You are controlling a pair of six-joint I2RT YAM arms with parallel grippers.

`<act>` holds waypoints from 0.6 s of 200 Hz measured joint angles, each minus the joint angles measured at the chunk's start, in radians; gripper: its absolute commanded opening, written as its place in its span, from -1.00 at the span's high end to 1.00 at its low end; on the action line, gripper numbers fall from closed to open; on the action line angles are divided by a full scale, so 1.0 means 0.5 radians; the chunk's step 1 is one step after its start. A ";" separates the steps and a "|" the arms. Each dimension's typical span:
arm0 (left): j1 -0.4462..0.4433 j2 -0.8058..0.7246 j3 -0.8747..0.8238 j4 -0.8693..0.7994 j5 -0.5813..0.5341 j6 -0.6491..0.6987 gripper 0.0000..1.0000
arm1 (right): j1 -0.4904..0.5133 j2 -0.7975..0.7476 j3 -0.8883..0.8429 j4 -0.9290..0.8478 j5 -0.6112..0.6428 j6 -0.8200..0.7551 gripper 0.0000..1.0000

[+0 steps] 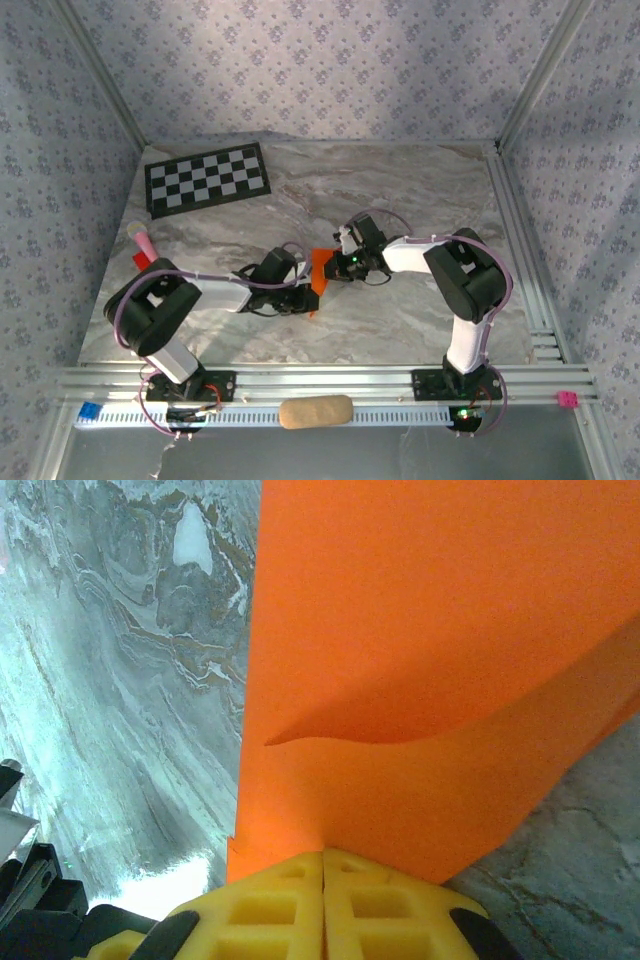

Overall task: Fold a paper plane with a square sheet of paper (pick it up from the middle)
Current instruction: Fold the wing for the fifth time at the center of the table.

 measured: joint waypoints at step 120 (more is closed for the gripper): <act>-0.056 -0.196 -0.092 -0.272 0.032 0.052 0.91 | -0.001 0.004 0.015 -0.015 0.010 0.008 0.84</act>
